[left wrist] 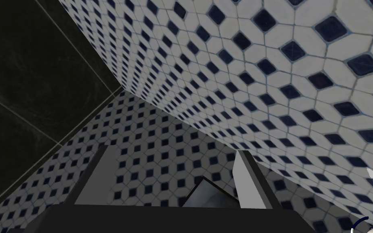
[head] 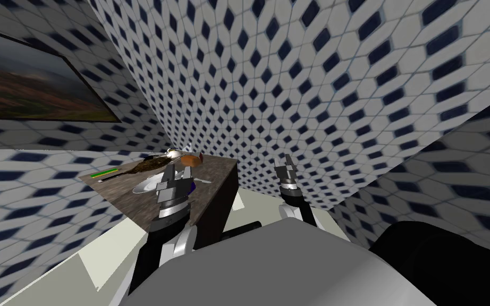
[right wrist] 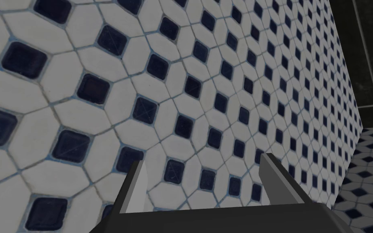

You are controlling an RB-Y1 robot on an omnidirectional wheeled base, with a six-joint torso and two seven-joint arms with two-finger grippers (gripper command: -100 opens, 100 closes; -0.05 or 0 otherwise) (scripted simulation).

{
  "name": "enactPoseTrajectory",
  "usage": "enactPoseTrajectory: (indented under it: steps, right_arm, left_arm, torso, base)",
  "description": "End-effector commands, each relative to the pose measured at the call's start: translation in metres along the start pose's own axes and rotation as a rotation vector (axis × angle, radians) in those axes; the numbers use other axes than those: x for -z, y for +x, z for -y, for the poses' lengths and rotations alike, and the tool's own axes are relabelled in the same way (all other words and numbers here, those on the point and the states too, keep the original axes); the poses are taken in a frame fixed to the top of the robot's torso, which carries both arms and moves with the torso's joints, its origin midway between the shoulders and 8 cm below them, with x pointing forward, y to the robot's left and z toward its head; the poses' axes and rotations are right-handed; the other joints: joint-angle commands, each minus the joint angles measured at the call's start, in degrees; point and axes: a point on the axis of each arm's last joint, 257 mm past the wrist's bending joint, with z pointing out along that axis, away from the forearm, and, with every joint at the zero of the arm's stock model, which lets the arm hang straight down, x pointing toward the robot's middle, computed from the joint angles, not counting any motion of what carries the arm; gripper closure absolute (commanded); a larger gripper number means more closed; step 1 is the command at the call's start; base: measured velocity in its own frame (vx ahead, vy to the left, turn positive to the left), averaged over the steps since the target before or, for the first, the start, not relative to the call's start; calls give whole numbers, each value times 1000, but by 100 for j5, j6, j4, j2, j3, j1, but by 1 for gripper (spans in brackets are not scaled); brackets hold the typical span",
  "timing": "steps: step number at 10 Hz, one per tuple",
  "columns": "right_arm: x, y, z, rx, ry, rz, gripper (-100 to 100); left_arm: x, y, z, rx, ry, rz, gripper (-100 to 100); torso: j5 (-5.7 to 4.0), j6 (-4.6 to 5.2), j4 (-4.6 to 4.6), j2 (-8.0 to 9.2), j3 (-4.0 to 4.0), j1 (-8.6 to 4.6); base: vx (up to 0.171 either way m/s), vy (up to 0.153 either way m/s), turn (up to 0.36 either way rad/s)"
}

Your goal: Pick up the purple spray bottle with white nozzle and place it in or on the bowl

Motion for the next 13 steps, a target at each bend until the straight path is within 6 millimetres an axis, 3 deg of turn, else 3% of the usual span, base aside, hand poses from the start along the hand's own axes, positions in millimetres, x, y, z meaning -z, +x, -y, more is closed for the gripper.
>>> enactPoseTrajectory:
  steps: [1, 6, 13]
  right_arm:
    - [0, 0, 0, 0, 0, 0, 0]
    - [0, 0, 0, 0, 0, 0, 0]
    - [0, 0, 0, 0, 0, 0, 0]
  left_arm:
    - [6, -1, -10, -48, -28, -40, -100]
    - [29, -26, -46, -230, -137, -122, -100]
    - [77, -106, -98, -573, -337, -215, -100]
  torso:
    - [0, 0, 0, 0, 0, 0]
    - [-1, 0, 6, 27, 16, -2]
    - [2, 0, 7, 29, 17, 11]
  base:
    - [-30, -40, -38]
    - [-66, -33, -20]
    - [-64, 3, -17]
